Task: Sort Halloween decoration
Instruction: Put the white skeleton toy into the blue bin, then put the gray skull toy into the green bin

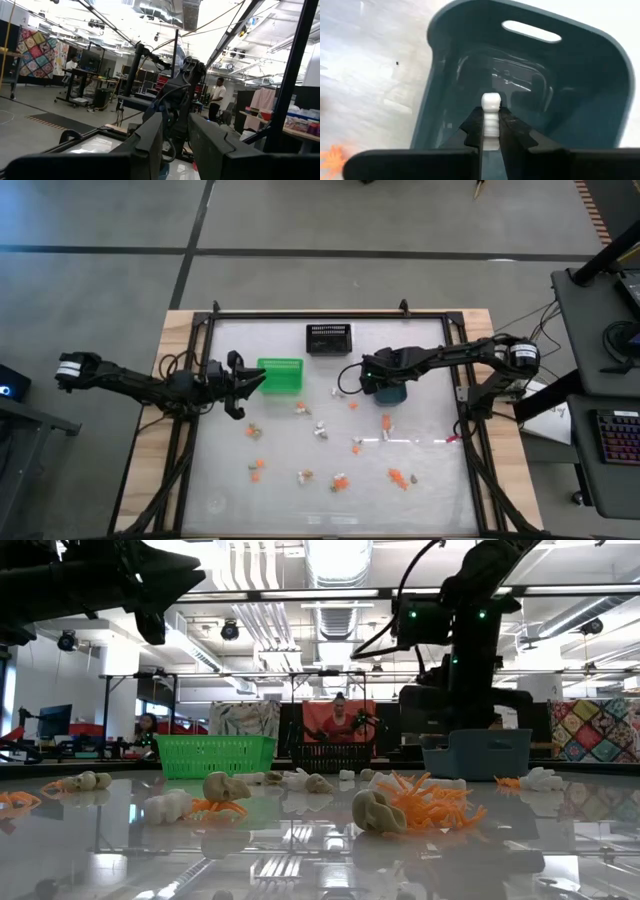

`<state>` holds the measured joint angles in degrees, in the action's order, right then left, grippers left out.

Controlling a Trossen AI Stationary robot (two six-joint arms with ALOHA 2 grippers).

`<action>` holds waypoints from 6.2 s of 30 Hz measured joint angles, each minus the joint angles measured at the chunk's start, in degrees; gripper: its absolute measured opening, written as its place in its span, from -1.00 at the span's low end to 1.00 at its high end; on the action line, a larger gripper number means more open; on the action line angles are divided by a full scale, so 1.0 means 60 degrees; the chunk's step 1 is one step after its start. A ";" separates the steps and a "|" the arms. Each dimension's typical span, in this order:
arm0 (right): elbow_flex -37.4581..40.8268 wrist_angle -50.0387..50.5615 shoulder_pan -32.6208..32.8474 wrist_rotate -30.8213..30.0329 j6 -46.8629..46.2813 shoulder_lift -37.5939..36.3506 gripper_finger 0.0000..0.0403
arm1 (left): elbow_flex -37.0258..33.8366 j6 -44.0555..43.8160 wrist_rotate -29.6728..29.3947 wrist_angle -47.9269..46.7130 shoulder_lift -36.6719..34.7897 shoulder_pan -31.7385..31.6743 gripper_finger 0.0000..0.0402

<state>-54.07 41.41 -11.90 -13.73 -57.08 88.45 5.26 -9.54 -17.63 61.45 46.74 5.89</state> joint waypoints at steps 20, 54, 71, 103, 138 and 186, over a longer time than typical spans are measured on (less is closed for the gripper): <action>-0.0742 0.0502 0.0134 -0.0213 0.1523 -0.0679 -0.02 | -0.0004 -0.0443 0.0113 0.0216 0.0007 0.0029 -0.61; 0.0833 -0.4312 0.3592 -0.0384 0.5389 -0.4016 -0.05 | 0.5829 -0.6787 0.0386 -1.3350 0.2114 0.2523 -0.62; 0.0452 -0.4254 0.3592 -0.0435 0.5562 -0.3846 -0.05 | 0.8288 -0.8991 0.0483 -1.8253 0.5461 0.3136 -0.62; 0.0652 -0.4931 0.4405 -0.0223 0.6657 -0.3101 -0.07 | 0.8297 -0.8907 0.0787 -1.8946 0.6400 0.2579 -0.31; 0.0780 -0.5606 0.4652 -0.0319 0.6234 -0.3101 -0.07 | 0.7861 -0.8995 0.1035 -1.8524 0.7866 0.2248 -0.33; 0.0780 -0.5668 0.4652 -0.0319 0.6190 -0.3105 -0.07 | 0.7785 -0.8957 0.0936 -1.8267 0.8255 0.2251 -0.54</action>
<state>-49.39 7.40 16.01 -15.64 -19.94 69.82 51.96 -63.28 -12.01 -48.15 96.27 19.40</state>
